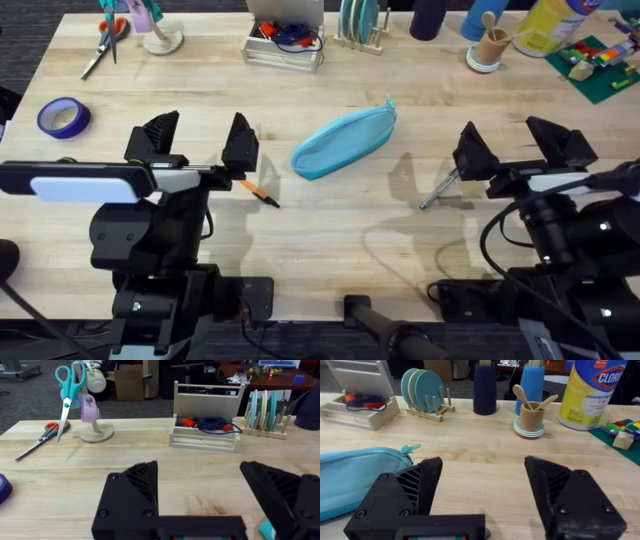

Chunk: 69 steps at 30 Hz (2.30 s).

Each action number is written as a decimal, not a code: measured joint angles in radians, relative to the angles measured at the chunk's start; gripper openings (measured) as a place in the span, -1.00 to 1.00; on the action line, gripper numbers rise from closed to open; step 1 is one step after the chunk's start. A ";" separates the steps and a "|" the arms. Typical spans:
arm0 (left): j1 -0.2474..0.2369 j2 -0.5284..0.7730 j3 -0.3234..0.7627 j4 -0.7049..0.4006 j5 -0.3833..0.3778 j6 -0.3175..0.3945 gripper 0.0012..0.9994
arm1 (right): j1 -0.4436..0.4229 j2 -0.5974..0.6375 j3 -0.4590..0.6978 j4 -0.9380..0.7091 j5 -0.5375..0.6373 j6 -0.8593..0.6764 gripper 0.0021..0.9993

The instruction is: Unzip the bag, pick up the pens from the table one at a time and place them inside, then zip the bag closed.

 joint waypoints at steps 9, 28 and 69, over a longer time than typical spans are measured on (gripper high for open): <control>0.000 0.000 0.000 0.000 0.000 0.000 0.99 | 0.000 0.000 0.000 0.000 0.000 0.000 1.00; 0.000 0.000 0.000 0.001 0.000 -0.004 0.99 | 0.000 0.000 0.003 0.028 -0.002 0.000 1.00; 0.000 0.831 0.946 -0.747 0.174 -0.061 0.99 | 0.000 0.932 0.928 -0.620 -0.015 0.029 0.99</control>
